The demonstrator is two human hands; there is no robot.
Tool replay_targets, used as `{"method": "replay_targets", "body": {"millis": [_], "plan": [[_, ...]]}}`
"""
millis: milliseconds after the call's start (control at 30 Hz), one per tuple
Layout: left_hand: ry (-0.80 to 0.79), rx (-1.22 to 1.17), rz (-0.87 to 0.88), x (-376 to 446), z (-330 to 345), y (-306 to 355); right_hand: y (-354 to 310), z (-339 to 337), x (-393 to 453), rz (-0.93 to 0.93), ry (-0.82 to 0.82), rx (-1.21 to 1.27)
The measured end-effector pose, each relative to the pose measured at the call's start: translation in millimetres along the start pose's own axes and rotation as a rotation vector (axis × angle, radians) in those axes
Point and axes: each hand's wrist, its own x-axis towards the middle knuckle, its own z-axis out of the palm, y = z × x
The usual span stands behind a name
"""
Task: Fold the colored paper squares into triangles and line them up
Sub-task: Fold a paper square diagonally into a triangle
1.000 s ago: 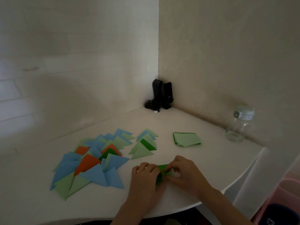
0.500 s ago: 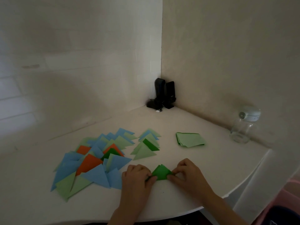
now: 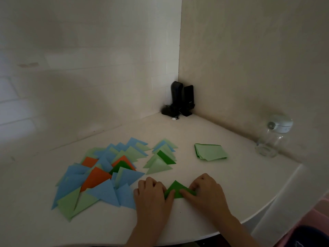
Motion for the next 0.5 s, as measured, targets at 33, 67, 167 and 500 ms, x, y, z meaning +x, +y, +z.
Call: {"method": "replay_targets", "body": {"millis": [33, 67, 167, 500], "plan": [[0.003, -0.012, -0.022, 0.6, -1.7, -1.0, 2.2, -0.2, 0.8, 0.002, -0.009, 0.022], [-0.016, -0.015, -0.047, 0.9, -4.0, -1.6, 4.2, -0.8, 2.2, 0.004, -0.025, 0.051], [-0.053, -0.052, -0.069, 2.2, -10.6, -3.6, 8.4, -2.6, 5.8, 0.001, -0.086, 0.117], [0.008, -0.295, 0.034, 0.9, -4.6, -25.4, 13.9, -10.5, -0.2, -0.046, -0.084, 0.252]]}}
